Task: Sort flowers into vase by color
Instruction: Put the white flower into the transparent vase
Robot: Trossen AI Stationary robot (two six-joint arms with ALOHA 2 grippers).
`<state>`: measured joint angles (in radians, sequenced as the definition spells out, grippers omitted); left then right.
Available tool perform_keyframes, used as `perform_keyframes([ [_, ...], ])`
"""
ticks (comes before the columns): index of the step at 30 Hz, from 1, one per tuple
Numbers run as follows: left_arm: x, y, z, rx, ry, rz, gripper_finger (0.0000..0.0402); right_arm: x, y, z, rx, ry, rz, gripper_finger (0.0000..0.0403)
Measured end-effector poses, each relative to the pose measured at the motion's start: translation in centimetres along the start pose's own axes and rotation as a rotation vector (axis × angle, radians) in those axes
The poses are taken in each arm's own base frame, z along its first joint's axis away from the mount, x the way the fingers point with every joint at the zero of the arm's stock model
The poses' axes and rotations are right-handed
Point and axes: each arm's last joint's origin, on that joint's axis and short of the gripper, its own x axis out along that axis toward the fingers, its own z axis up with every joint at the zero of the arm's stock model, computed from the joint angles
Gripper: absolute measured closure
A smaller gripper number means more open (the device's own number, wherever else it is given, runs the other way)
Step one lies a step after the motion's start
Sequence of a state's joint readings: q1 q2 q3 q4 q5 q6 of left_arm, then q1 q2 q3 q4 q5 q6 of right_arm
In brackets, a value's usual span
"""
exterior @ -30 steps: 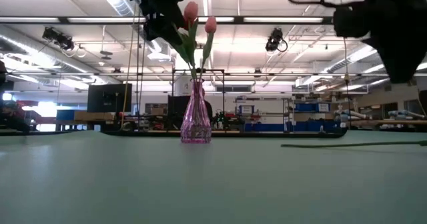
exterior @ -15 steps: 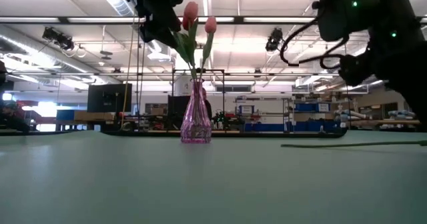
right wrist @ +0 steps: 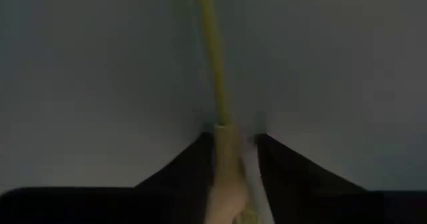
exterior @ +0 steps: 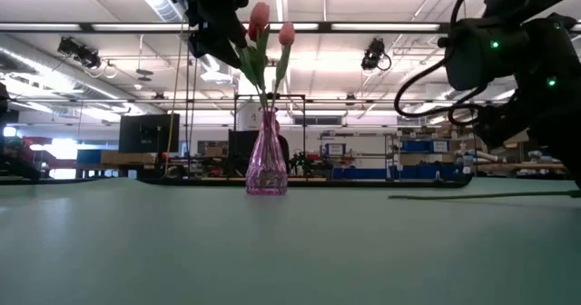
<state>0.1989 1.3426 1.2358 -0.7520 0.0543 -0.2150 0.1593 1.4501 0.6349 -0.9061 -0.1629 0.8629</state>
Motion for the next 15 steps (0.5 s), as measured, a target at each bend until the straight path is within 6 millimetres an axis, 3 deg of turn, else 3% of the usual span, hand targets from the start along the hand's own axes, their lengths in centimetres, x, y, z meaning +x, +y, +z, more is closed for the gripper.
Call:
perform_keyframes([
  [7, 0.0, 0.0, 0.0, -0.001, -0.002, 0.008, 0.0132, -0.8, 0.9, 0.2, -0.035, 0.064, 0.139, 0.0383],
  [11, 0.0, 0.0, 0.0, 0.013, -0.002, 0.007, 0.0132, -3.3, 2.5, 0.6, 0.078, 0.267, 0.43, 0.0379],
  [15, 0.0, -0.7, -0.2, 0.166, 0.002, -0.015, 0.0139, -7.4, 5.4, 2.0, 0.149, 0.367, 0.721, 0.0368],
])
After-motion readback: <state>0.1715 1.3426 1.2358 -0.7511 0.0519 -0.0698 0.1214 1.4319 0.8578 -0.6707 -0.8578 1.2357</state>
